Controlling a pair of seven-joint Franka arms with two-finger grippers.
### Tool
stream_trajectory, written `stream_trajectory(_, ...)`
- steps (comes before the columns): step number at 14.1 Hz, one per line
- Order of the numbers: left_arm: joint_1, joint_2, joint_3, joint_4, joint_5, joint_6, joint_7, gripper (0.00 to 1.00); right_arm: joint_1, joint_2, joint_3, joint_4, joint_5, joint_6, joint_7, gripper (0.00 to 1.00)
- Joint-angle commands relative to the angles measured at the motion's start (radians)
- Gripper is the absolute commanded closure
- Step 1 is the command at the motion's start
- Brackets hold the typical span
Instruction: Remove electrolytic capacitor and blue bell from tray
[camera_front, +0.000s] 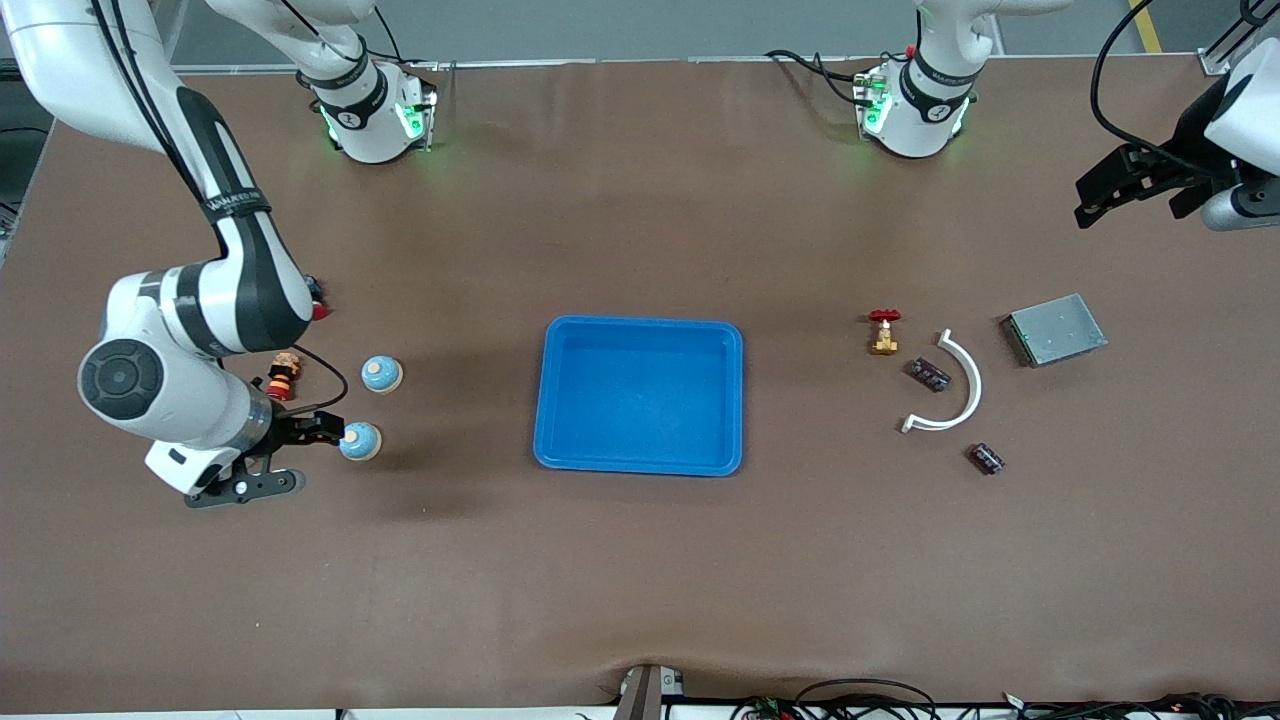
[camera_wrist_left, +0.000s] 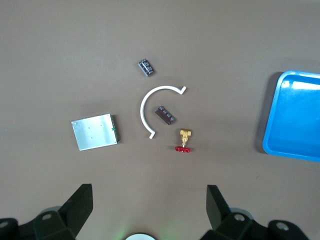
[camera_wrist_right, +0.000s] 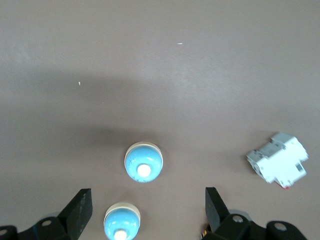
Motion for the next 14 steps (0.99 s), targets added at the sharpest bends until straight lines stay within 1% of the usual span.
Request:
stream_trajectory(1, 0.002, -0.031, -0.003, -0.008, 0.017, 0.011, 0.013, 0.0, 0.0, -0.061, 0.003, 0.002, 0.008, -0.05, 0.041, 0.0)
stream_trajectory(5, 0.002, -0.021, -0.003, -0.013, 0.018, 0.023, 0.015, 0.0, 0.001, -0.157, 0.003, -0.002, 0.011, -0.116, 0.042, 0.0)
stream_trajectory(6, 0.001, -0.019, -0.003, -0.014, 0.018, 0.021, 0.015, 0.0, 0.018, -0.191, -0.003, -0.004, 0.013, -0.147, 0.05, 0.0)
stream_trajectory(7, -0.005, -0.022, -0.005, -0.019, 0.018, 0.02, 0.014, 0.0, 0.042, -0.22, -0.014, -0.005, 0.025, -0.182, 0.056, 0.0)
stream_trajectory(9, -0.004, -0.022, -0.015, -0.016, 0.018, 0.018, 0.015, 0.0, 0.062, -0.281, -0.072, -0.021, 0.112, -0.228, 0.056, 0.0)
stream_trajectory(10, -0.004, -0.024, -0.017, -0.016, 0.018, 0.015, 0.015, 0.0, 0.066, -0.309, -0.095, -0.031, 0.141, -0.244, 0.053, 0.0)
stream_trajectory(14, -0.004, -0.024, -0.02, -0.016, 0.018, 0.011, 0.015, 0.0, 0.056, -0.427, -0.106, -0.108, 0.146, -0.248, 0.051, 0.0)
